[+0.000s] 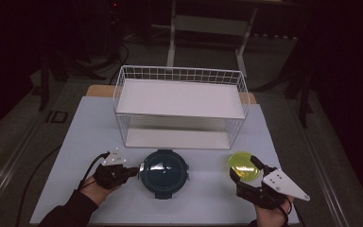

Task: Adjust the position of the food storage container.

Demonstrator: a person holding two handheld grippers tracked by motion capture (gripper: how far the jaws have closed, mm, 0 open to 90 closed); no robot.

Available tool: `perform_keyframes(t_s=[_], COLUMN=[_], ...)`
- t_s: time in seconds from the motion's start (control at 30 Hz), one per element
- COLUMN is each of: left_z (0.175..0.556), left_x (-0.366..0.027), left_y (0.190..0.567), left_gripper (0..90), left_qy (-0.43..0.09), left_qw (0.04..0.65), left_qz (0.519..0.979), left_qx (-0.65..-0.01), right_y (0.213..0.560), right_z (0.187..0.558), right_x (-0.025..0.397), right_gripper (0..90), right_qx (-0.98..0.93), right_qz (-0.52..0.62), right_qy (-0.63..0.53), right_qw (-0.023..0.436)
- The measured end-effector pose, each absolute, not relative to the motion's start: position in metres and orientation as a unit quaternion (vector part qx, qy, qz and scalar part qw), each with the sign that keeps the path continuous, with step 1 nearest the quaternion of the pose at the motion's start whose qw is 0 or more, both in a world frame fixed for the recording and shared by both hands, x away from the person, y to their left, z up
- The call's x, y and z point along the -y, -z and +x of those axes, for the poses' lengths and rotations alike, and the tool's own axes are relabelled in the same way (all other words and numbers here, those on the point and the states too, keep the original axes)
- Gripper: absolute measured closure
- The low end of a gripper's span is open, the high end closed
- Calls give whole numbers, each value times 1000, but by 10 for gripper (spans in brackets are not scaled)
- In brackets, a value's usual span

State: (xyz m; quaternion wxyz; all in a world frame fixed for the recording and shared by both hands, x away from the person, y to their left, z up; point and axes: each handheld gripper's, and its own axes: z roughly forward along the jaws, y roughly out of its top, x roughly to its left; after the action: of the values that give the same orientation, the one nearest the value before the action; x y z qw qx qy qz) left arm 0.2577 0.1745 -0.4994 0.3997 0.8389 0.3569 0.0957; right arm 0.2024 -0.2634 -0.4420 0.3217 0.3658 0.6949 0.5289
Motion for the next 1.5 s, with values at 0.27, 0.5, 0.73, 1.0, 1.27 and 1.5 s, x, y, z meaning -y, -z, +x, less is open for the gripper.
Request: perform_keyframes(t_s=[0.27,0.5,0.73,1.0,1.27,1.5], left_z=[258,257,259,263,269,279], left_x=[-173,-179,-180,-173,-177,-185], left_y=[500,496,485,476,477,489], left_gripper=[888,657,373,75,44,60], left_qy=[-93,-90,-80,-33,-7,32], left_qw=[400,410,435,464,477,470], left_qz=[839,828,810,799,785,773], left_qx=[-357,-371,-384,-380,-395,-426], right_y=[442,443,442,443,445,445], right_z=[203,203,202,201,203,204], right_x=[266,266,266,263,259,253], right_gripper=[230,245,234,202,173,115], right_qx=[-695,-694,-693,-702,-706,-715], right_qz=[367,367,362,337,342,328], right_qy=[-532,-537,-539,-535,-539,-540], right_qw=[315,310,313,328,305,300])
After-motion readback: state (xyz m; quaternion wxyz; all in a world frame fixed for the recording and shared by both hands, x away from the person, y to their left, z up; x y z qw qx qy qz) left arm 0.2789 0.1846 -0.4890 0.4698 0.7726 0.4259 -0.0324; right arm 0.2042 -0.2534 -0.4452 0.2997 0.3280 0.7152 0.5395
